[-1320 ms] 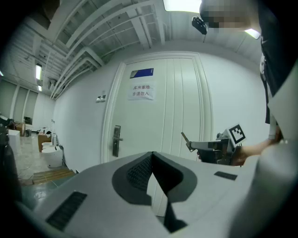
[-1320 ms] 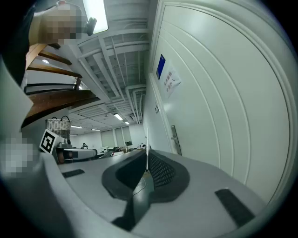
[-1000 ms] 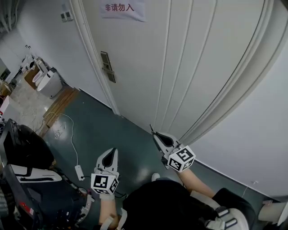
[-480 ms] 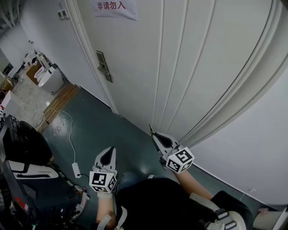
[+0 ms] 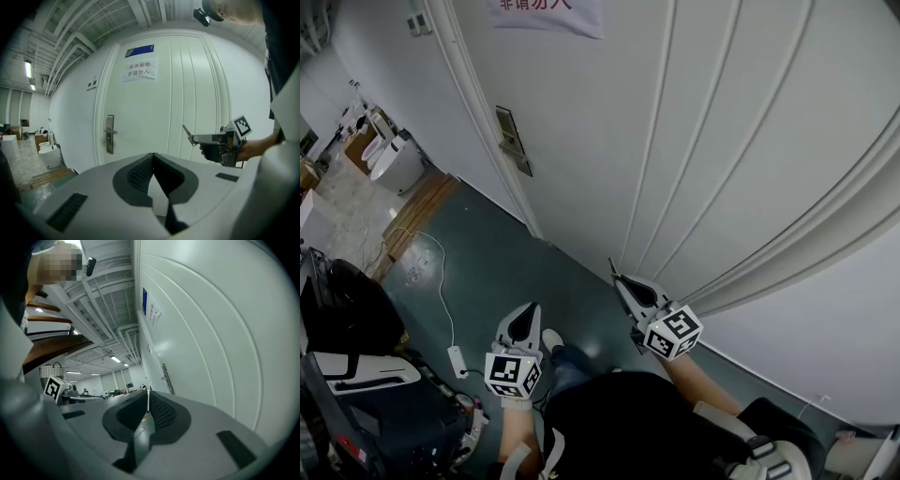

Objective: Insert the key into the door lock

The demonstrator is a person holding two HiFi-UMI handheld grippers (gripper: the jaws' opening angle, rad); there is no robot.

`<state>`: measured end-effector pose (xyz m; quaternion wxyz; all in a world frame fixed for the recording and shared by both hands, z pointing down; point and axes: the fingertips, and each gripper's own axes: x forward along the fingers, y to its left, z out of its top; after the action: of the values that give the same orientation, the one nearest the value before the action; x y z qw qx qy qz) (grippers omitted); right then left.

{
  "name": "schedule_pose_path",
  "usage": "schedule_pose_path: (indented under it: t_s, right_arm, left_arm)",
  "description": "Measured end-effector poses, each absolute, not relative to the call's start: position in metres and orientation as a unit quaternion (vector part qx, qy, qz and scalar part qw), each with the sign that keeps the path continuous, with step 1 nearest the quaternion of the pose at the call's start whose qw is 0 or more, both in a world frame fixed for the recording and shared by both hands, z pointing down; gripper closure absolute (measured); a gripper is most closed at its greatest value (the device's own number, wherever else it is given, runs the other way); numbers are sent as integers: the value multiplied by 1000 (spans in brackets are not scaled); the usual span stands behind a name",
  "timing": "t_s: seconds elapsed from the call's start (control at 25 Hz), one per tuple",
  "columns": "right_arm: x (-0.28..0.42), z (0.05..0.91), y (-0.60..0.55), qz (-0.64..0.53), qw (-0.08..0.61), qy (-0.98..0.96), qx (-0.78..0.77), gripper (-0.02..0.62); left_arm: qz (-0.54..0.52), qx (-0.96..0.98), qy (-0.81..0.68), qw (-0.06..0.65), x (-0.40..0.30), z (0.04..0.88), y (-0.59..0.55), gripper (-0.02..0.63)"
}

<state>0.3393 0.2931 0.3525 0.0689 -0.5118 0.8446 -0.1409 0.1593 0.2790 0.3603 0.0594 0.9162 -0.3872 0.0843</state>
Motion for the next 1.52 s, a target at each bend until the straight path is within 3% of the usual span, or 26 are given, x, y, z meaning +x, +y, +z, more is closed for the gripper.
schedule_pose_path:
  t_s: [0.84,1.52]
  right_arm:
    - [219,350,62,-173,73,814,-550,563]
    - [122,390,-12,-295,136,804,-498,563]
  left_arm:
    - [77,933,-341,85,34,366,45,598]
    - [71,901,-409,128,-78,401,33,598]
